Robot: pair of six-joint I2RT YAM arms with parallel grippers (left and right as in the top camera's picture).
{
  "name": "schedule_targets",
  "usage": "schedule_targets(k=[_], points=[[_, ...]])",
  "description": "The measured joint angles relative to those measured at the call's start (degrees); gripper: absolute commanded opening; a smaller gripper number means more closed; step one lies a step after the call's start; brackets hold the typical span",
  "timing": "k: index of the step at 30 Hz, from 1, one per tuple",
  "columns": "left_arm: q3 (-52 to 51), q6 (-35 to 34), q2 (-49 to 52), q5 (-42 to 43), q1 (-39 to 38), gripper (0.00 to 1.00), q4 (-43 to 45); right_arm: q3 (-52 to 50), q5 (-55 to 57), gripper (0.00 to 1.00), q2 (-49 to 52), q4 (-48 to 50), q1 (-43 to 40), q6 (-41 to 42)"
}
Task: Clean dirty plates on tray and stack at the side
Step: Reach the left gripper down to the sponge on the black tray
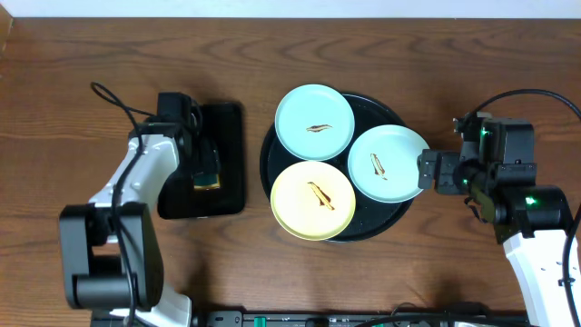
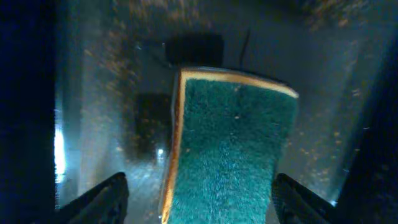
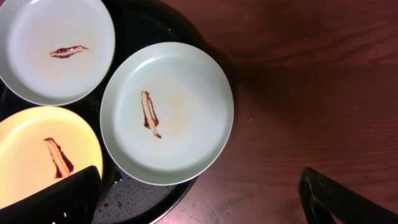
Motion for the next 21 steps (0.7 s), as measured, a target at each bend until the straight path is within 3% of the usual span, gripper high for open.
schedule_targets(k=[14,21], points=[[0.0,0.1,1.9,1.1,-1.3,0.53,0.5,0.0,0.0,0.99,0.0,0.0,0.0,0.0],[0.0,0.1,2.1,-3.7,-4.5,0.52,1.2,0.0,0.0,0.99,0.0,0.0,0.0,0.0]])
